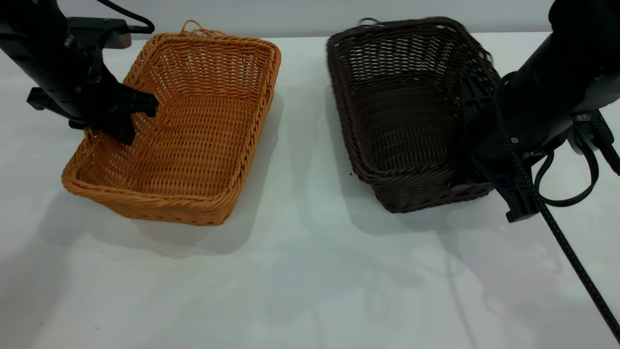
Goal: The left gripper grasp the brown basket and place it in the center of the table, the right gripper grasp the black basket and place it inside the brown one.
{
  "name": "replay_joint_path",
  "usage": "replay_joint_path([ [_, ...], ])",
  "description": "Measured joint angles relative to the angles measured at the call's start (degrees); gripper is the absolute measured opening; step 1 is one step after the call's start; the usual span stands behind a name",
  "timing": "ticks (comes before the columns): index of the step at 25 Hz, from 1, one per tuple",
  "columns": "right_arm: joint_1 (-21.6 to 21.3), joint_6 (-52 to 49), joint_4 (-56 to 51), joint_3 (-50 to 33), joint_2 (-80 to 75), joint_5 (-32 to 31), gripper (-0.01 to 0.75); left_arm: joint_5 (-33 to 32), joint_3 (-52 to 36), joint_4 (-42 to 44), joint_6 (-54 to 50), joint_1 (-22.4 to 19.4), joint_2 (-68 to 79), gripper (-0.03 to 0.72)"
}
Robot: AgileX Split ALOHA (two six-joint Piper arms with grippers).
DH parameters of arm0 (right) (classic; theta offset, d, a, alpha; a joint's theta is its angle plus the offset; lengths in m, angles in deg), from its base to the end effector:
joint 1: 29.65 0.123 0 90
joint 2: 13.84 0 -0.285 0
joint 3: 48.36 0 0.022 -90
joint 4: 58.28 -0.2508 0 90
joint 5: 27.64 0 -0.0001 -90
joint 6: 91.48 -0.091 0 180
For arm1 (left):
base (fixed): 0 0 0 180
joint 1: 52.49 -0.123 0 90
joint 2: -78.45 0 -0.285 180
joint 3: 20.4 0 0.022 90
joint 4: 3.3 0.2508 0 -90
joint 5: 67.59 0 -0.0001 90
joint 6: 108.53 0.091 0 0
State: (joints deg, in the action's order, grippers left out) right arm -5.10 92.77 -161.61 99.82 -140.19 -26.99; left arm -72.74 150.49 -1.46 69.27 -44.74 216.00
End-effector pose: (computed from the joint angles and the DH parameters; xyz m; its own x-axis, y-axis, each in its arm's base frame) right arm 0.2880 0.1306 0.0434 -0.2732 0.9608 0.0482 0.8996 0.2374 0.3664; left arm 0.4057 -0.0549 0.0377 -0.8742 0.1125 -0.4724 0.1279 0.9918 -0.0005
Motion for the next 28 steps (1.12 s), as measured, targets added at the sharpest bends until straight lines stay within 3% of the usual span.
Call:
replay_joint_path([
  [7, -0.74, 4.40, 0.26, 1.56, 4.39, 1.99, 0.076, 1.88, 0.00, -0.12, 3.05, 0.00, 0.00, 0.104],
  [11, -5.93, 13.60, 3.82, 4.77, 9.02, 0.48, 0.076, 4.05, 0.00, -0.85, 9.94, 0.54, 0.00, 0.104],
  [14, -11.57, 20.65, 8.17, 8.01, 11.81, -6.48, 0.076, 7.58, 0.07, -1.14, 20.06, 1.86, 0.00, 0.104],
  [19, -19.87, 22.92, 18.98, 12.79, 12.79, -25.16, 0.076, 14.44, 0.42, 2.14, 36.28, 6.63, 0.00, 0.110],
  [24, -25.09, 19.15, 34.67, 17.14, 12.79, -38.93, 0.076, 19.35, 0.53, 13.35, 41.26, 13.19, 0.00, 0.111],
  [28, -27.14, 17.10, 43.81, 20.04, 12.79, -46.50, 0.076, 23.31, 0.53, 23.84, 41.96, 17.09, 1.22, 0.111],
])
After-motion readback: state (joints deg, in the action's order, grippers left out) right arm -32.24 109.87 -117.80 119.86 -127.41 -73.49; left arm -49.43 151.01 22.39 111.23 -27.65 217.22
